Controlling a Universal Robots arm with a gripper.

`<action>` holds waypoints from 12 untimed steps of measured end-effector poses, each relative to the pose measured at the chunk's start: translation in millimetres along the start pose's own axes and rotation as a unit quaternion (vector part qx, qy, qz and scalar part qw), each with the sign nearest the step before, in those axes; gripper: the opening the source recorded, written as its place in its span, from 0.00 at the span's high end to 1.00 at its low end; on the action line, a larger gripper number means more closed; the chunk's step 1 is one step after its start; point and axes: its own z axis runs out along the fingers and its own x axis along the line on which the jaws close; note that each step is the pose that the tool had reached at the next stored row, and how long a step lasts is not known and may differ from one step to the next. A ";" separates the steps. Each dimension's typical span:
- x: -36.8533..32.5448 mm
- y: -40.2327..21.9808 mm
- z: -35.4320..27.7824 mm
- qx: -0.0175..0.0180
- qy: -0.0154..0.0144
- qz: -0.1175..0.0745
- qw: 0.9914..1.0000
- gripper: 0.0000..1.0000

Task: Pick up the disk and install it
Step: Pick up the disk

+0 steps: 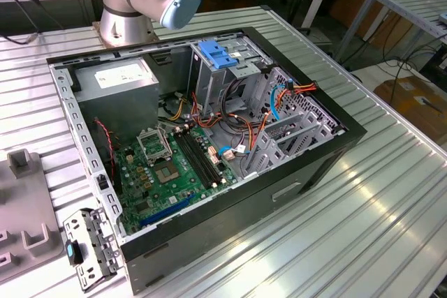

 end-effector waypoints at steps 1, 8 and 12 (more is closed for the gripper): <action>0.0 0.1 -1.4 0.000 0.000 0.000 1.000 0.63; -0.1 0.2 -9.1 -0.002 0.000 0.000 1.000 0.63; -0.2 0.3 -13.1 -0.003 0.000 0.000 1.000 0.63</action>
